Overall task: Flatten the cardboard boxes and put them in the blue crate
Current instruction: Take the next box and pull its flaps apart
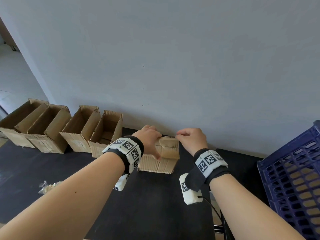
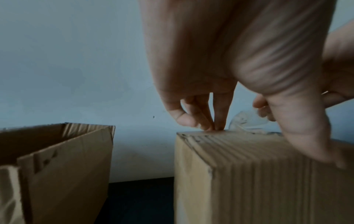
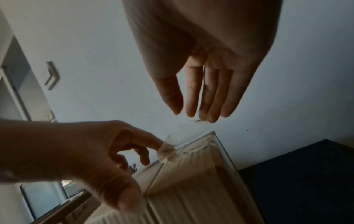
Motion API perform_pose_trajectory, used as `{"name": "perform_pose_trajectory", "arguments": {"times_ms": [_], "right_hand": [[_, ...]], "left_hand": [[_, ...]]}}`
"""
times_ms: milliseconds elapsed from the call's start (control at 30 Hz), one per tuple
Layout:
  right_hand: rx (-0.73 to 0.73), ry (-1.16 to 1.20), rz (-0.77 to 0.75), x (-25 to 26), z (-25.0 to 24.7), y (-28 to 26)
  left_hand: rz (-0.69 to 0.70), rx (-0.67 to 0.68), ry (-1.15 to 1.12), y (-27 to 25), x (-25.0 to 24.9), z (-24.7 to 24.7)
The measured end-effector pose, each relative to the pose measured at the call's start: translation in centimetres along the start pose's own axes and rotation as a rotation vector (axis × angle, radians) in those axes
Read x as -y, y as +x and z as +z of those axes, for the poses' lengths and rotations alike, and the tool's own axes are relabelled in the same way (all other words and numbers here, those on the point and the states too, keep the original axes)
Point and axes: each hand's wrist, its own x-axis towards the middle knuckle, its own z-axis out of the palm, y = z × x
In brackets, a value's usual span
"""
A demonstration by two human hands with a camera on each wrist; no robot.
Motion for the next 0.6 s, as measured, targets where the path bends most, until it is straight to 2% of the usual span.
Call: {"name": "perform_pose_trajectory", "arguments": {"times_ms": [133,267,333,433,600], "right_hand": [[0.101,-0.060,-0.064,0.1,0.7,-0.3],[0.108,-0.423,-0.180,0.6,2.1,-0.7],[0.086,-0.506,-0.213,0.8,2.7,-0.9],[0.051,-0.450,-0.215,0.7,3.0,-0.9],[0.021,-0.177,-0.174,0.7,1.8,-0.4]], "left_hand": [[-0.015,0.000,-0.074,0.3,0.0,0.2],[-0.032,-0.007,-0.115,0.4,0.1,0.4],[-0.037,-0.004,-0.129,0.4,0.2,0.4],[-0.039,-0.002,-0.133,0.4,0.2,0.5],[-0.055,0.014,-0.155,0.4,0.3,0.3]]}}
